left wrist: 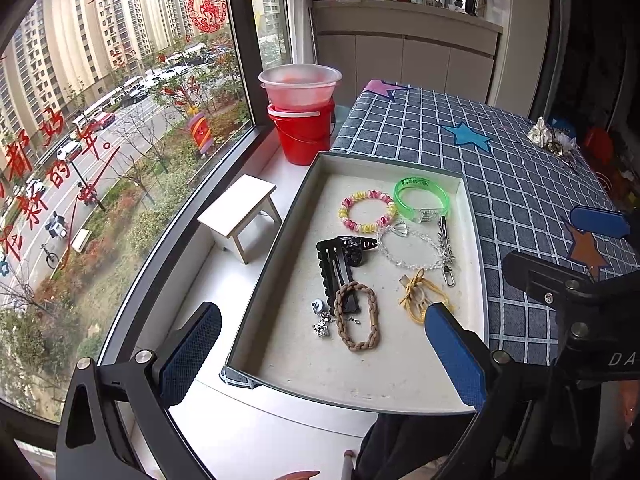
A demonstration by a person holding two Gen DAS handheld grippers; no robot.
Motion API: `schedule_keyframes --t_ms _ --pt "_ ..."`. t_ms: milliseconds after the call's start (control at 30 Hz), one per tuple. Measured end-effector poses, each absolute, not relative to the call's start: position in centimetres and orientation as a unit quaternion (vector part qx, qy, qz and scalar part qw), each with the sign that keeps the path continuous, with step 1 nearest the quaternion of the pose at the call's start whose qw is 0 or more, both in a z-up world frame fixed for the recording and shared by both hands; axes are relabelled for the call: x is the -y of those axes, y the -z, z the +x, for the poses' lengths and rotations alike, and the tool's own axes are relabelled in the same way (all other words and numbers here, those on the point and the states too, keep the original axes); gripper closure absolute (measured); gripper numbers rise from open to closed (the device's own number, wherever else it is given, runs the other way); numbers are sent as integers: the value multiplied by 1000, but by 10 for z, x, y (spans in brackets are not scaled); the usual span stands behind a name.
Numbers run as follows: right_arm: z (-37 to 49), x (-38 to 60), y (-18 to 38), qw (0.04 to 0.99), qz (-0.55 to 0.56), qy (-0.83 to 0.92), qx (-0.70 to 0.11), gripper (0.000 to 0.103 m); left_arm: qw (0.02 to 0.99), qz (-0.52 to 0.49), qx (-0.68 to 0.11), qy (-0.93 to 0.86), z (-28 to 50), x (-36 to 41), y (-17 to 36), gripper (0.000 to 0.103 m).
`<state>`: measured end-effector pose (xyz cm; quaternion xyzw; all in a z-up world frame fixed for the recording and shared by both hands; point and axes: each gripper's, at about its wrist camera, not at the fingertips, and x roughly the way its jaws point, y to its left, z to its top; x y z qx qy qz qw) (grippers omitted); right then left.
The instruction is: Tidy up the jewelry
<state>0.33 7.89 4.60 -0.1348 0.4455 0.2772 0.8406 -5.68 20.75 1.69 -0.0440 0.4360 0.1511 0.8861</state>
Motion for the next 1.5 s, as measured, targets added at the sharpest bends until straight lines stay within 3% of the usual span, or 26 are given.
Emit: schedule_keyframes --t_ms 1500 --pt "3 -82 -44 838 -134 -280 -448 0 885 -42 -437 -156 -58 -210 -15 0"
